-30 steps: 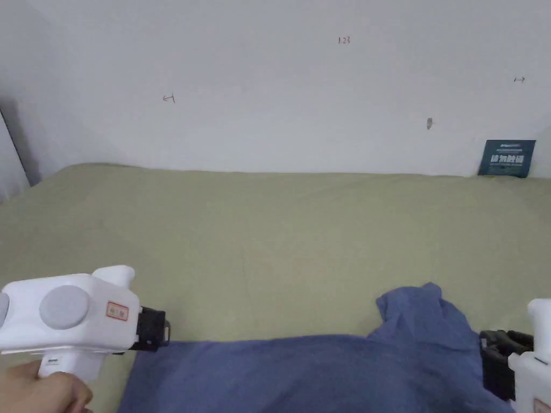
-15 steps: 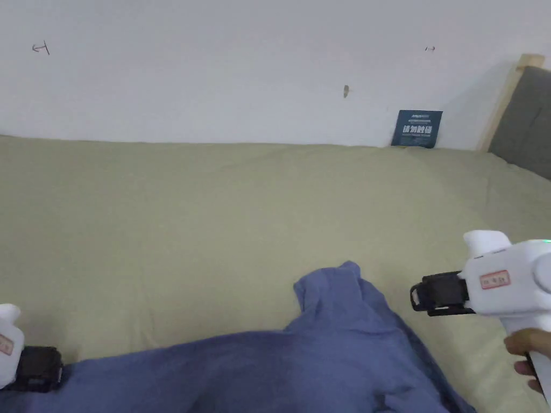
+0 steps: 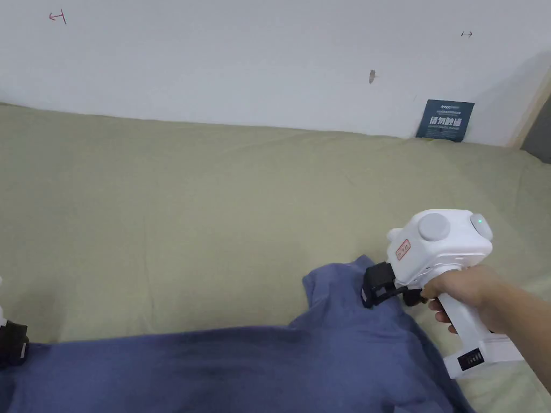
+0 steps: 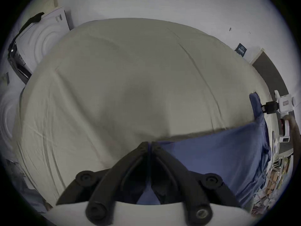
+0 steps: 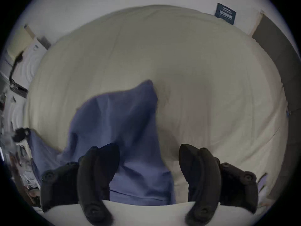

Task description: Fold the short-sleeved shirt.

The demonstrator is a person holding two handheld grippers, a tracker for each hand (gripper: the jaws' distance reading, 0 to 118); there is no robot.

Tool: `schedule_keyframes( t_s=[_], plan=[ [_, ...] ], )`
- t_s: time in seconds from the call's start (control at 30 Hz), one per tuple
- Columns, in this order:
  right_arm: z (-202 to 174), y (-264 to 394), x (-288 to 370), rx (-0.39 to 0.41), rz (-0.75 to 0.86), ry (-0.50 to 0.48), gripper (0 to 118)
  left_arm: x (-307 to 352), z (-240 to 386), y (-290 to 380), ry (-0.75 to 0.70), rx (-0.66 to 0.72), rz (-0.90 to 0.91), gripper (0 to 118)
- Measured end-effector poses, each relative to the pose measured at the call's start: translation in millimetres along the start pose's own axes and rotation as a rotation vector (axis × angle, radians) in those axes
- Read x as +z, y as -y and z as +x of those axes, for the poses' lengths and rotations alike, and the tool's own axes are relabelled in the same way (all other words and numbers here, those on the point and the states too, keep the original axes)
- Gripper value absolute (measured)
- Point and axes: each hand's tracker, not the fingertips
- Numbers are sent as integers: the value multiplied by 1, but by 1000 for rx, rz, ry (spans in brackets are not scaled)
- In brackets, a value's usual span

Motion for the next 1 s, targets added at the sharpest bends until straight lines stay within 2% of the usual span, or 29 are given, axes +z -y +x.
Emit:
schedule_keyframes(
  t_s=[0.03, 0.07, 0.1, 0.17, 0.2, 0.33, 0.47, 0.73, 0.83, 1.0],
  plan=[
    [-3, 3, -1, 8, -31, 30, 58, -1, 1, 0, -2, -3, -2, 2],
    [-5, 6, 1, 11, -25, 58, 32, -1, 1, -1, -3, -2, -1, 2],
    [-4, 9, 8, -9, 21, 40, 2, -2, 0, -1, 3, -2, -5, 2],
    [-3, 13, 17, -69, 49, -7, 2, -4, -1, -1, 6, 1, -6, 2],
    [-4, 18, 25, -80, 79, 10, 2, -3, -1, 0, 6, 4, -3, 2],
    [-17, 35, 58, -2, 183, -31, 2, 7, -4, 2, 35, 10, 22, 2],
    [-36, 66, 113, 34, 285, -91, 2, 39, -3, 7, 63, -11, 88, 2],
    [-50, 153, 214, 89, 415, -127, 2, 133, -2, 41, 101, -125, 206, 2],
    [-40, 190, 234, 55, 434, -168, 2, 157, -7, 64, 109, -155, 225, 2],
    [-25, 268, 244, -18, 447, -175, 2, 180, -18, 121, 153, -197, 239, 2]
  ],
)
